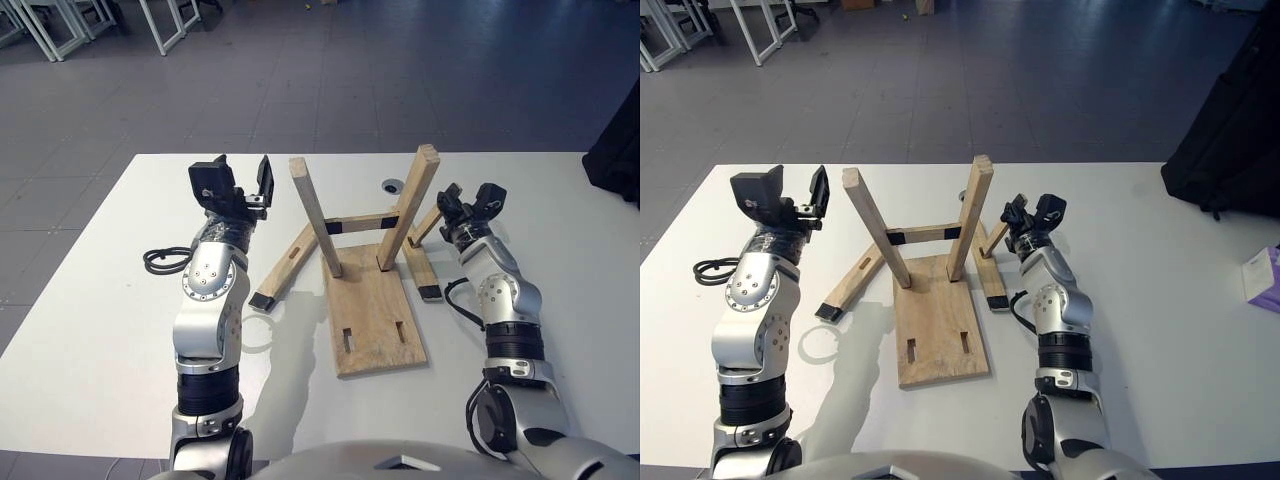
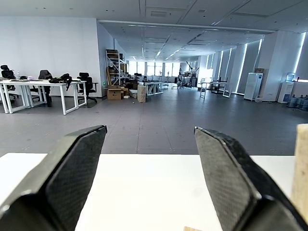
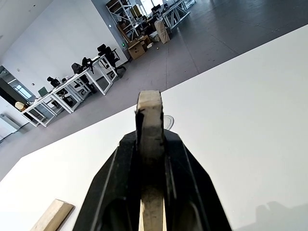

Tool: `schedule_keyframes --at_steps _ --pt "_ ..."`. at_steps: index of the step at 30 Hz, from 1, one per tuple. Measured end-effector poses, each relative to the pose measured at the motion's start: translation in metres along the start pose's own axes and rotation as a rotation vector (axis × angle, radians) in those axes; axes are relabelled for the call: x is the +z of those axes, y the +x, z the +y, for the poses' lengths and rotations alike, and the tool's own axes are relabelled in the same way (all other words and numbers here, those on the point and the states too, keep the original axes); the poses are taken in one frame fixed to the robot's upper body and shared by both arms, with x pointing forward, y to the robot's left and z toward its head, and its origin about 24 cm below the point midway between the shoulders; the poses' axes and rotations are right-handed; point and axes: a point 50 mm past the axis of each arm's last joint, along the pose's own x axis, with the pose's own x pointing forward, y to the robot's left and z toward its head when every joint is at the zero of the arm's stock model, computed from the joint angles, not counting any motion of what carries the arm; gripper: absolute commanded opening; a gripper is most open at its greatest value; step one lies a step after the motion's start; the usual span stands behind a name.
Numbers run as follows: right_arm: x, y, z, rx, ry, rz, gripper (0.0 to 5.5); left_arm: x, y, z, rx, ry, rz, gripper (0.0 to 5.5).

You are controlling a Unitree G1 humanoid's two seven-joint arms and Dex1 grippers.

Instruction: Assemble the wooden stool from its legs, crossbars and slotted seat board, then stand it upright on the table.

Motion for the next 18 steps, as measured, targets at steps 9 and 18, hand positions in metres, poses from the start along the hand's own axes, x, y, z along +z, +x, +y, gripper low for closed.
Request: schedule_keyframes --at_steps 9,18 --pt "0.005 0.003 0.001 0.003 0.016 -0.01 0.41 -0.001 0.0 0.0 -0.004 0.001 0.003 3.38" --pt "-0.006 0.004 -0.005 -0.001 0.041 0.001 0.41 -0.004 0.001 -0.001 -0.009 0.0 0.017 3.38"
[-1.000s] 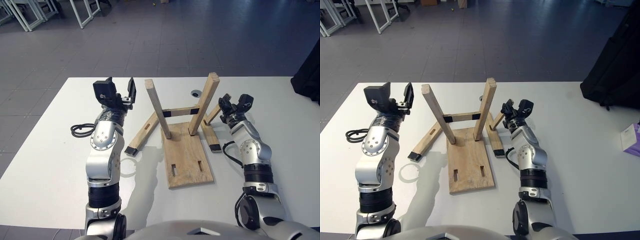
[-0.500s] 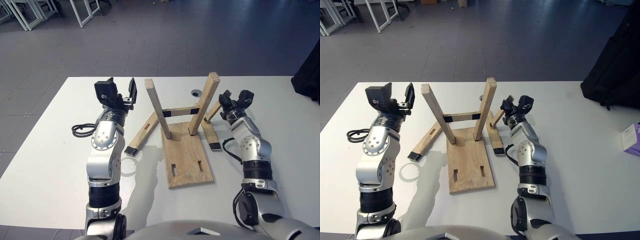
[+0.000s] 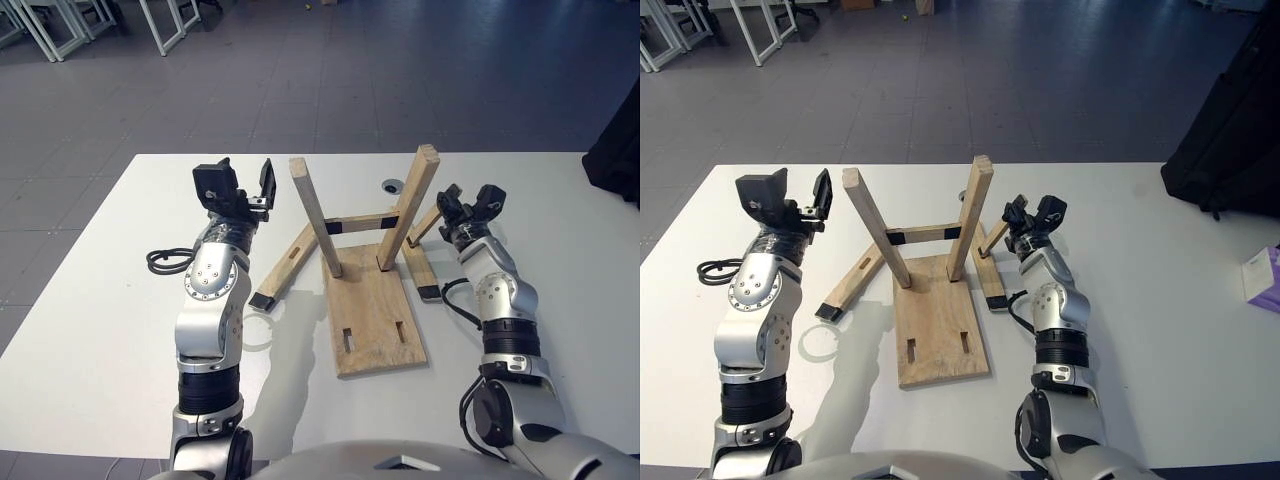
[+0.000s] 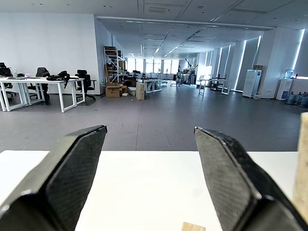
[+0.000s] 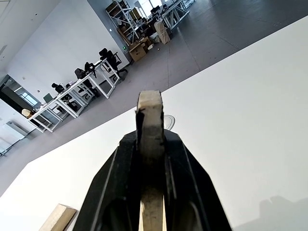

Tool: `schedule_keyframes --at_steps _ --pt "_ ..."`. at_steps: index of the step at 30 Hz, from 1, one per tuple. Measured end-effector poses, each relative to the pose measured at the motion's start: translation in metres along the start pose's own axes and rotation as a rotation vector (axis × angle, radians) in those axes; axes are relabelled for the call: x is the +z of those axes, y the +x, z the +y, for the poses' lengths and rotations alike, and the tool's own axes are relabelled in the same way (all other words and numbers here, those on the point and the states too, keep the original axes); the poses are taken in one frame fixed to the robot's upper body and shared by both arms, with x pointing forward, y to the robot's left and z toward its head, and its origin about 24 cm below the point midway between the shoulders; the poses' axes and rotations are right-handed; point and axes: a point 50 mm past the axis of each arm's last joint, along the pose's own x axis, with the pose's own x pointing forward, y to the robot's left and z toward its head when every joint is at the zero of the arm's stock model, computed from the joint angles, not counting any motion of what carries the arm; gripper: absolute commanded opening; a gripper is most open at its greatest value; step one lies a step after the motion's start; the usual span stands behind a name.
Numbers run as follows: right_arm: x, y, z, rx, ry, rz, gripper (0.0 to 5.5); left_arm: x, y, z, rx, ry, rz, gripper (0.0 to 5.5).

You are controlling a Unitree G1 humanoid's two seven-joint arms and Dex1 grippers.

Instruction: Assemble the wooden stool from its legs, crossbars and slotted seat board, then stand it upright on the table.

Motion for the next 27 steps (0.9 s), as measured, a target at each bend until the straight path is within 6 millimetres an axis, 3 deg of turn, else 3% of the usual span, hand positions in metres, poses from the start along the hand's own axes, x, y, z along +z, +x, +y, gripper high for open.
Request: schedule_keyframes --at_steps 6,10,19,27 --pt "0.006 -0.003 -0.004 -0.016 -0.062 -0.016 0.41 0.0 0.0 0.001 0.002 0.001 0.0 3.38" --pt "0.013 -0.016 -0.013 -0.058 -0.294 -0.059 0.41 0.0 0.0 0.001 0.005 0.005 0.0 3.38" --pt "-0.004 -0.022 -0.009 -0.139 -0.449 -0.106 0.4 -0.001 0.0 0.001 0.012 0.01 0.001 3.38" --pt "-0.016 -0.007 0.0 -0.277 -0.473 -0.116 0.4 -0.002 0.0 -0.001 0.021 0.001 0.004 3.38"
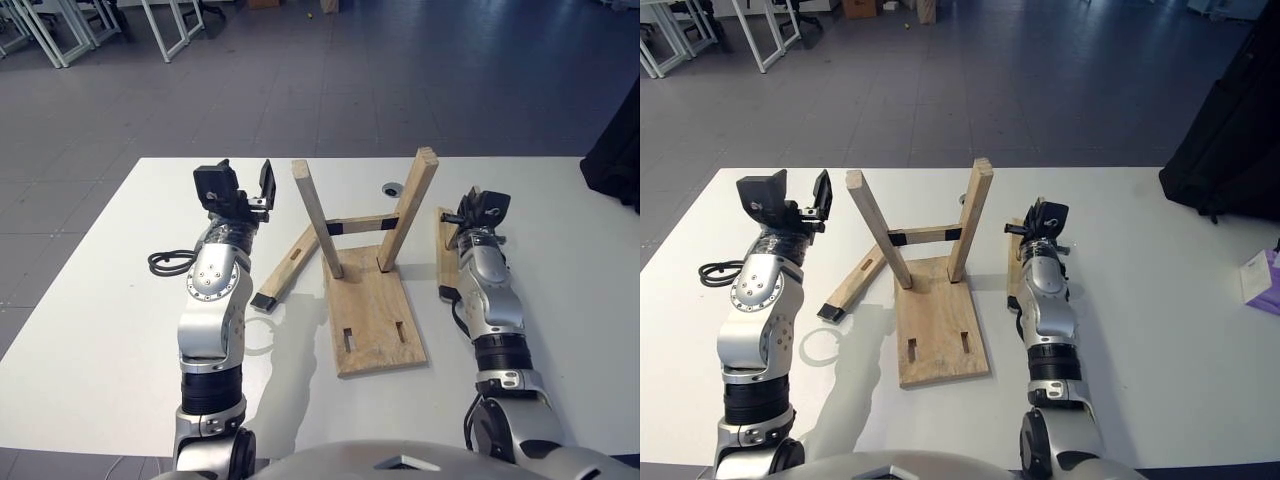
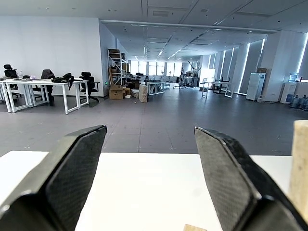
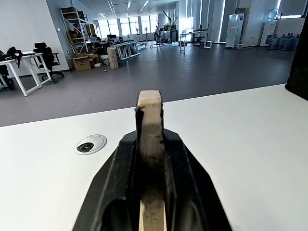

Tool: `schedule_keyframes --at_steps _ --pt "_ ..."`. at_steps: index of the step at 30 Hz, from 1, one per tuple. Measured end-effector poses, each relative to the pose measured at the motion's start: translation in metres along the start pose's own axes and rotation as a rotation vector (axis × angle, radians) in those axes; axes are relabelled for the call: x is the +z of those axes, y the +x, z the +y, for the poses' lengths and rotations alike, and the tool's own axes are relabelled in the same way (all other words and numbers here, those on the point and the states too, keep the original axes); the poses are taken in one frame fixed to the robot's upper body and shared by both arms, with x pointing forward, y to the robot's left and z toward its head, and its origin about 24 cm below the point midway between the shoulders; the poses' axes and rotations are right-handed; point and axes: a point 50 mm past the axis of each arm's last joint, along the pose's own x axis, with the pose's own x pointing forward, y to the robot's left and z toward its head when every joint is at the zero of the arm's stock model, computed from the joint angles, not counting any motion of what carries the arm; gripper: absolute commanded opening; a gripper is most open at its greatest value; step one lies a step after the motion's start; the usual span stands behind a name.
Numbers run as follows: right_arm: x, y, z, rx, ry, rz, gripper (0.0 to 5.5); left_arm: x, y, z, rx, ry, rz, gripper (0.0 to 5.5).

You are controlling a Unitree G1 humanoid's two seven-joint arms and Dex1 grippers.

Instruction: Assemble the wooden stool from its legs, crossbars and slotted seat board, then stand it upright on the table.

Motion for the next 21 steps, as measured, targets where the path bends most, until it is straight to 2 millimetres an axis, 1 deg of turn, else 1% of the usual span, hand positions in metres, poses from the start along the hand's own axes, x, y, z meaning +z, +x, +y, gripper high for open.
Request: schedule_keyframes --at_steps 2,5,8,13,14,15,17,21 --pt "-0.004 -0.004 0.005 0.015 -0.035 -0.026 0.4 0.0 0.0 0.0 0.001 0.0 0.0 3.38" --pt "-0.01 -0.018 0.002 0.06 -0.031 -0.08 0.4 0.0 0.0 -0.001 0.001 -0.003 0.001 3.38" --pt "-0.012 -0.033 -0.016 0.113 -0.025 -0.103 0.4 -0.001 -0.001 0.0 0.004 -0.003 0.004 3.38" --pt "-0.016 -0.06 -0.048 0.375 -0.089 -0.09 0.4 -0.004 -0.002 0.0 0.01 0.003 0.016 3.38" --pt "-0.017 -0.064 -0.054 0.405 -0.101 -0.08 0.4 -0.004 -0.002 0.0 0.011 0.004 0.016 3.38" --pt "-0.016 -0.066 -0.06 0.43 -0.1 -0.065 0.4 -0.004 -0.002 0.0 0.011 0.005 0.016 3.38" --pt "-0.011 -0.067 -0.067 0.478 -0.101 -0.052 0.4 -0.004 -0.002 0.001 0.012 0.005 0.016 3.38" --pt "-0.005 -0.065 -0.068 0.503 -0.09 -0.036 0.4 -0.004 -0.002 0.001 0.012 0.005 0.016 3.38"
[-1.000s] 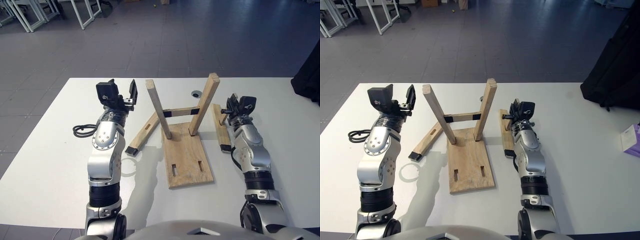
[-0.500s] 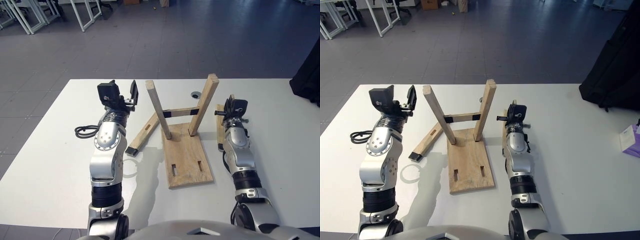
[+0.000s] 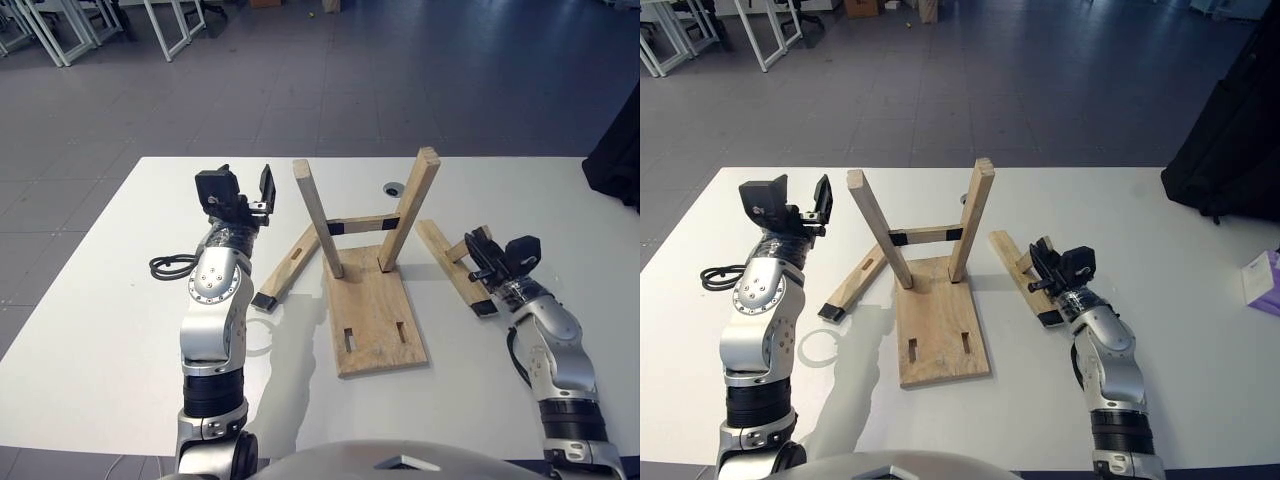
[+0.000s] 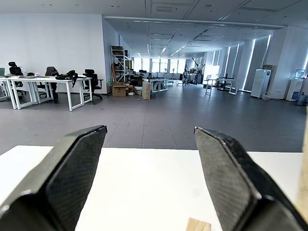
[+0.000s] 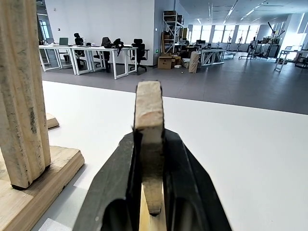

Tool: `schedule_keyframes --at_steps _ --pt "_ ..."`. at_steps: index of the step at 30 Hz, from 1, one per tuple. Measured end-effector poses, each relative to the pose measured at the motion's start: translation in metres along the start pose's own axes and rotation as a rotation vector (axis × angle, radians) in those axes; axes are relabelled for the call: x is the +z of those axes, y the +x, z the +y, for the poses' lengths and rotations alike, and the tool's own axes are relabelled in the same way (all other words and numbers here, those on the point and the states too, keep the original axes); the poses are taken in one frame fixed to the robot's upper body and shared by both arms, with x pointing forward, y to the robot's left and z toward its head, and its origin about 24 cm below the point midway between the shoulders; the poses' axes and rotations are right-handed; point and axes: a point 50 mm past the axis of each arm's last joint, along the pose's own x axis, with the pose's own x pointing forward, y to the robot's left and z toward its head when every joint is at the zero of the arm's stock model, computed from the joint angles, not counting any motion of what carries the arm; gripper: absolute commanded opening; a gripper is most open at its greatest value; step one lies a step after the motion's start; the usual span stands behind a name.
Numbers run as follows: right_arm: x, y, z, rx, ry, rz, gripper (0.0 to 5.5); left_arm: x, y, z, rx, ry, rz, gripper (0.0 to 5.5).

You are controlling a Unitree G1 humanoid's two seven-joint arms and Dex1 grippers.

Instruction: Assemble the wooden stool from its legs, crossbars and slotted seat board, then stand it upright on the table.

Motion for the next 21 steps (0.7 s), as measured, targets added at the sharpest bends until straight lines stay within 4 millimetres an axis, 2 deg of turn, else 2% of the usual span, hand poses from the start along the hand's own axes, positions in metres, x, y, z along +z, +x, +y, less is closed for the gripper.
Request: schedule_keyframes --at_steps 11,16,21 --pt "0.024 0.031 -0.013 0.087 -0.072 0.201 0.4 -0.001 0.0 0.0 0.0 0.001 0.003 3.38" --pt "0.026 0.045 -0.017 0.089 -0.048 0.262 0.4 -0.002 0.0 0.0 0.001 0.0 0.008 3.38" --pt "0.026 0.049 -0.019 0.09 -0.037 0.287 0.4 -0.002 0.0 0.0 0.001 -0.001 0.01 3.38"
